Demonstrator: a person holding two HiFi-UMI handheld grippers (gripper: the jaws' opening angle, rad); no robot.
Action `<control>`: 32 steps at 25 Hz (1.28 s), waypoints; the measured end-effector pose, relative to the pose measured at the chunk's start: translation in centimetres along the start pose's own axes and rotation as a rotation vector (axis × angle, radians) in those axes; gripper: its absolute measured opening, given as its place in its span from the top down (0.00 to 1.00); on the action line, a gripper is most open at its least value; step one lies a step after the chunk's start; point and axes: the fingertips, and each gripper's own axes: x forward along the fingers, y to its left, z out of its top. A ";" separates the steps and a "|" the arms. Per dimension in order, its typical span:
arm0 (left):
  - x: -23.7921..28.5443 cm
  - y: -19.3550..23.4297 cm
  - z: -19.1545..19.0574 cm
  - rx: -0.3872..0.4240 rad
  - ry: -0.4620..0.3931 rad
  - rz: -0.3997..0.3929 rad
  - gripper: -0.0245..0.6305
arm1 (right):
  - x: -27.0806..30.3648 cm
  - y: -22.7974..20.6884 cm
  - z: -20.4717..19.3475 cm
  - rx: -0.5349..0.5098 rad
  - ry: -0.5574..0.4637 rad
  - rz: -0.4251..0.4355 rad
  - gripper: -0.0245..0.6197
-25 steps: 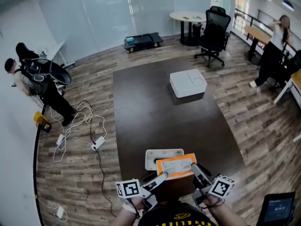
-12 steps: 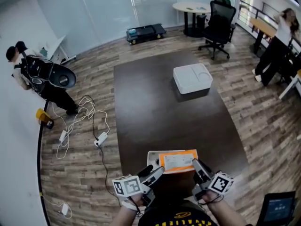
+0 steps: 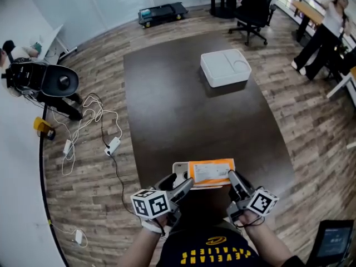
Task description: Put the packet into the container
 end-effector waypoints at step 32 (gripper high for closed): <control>3.1 5.9 -5.1 0.153 0.264 0.125 0.64 | 2.8 -4.7 -8.0 -0.359 0.382 -0.211 0.85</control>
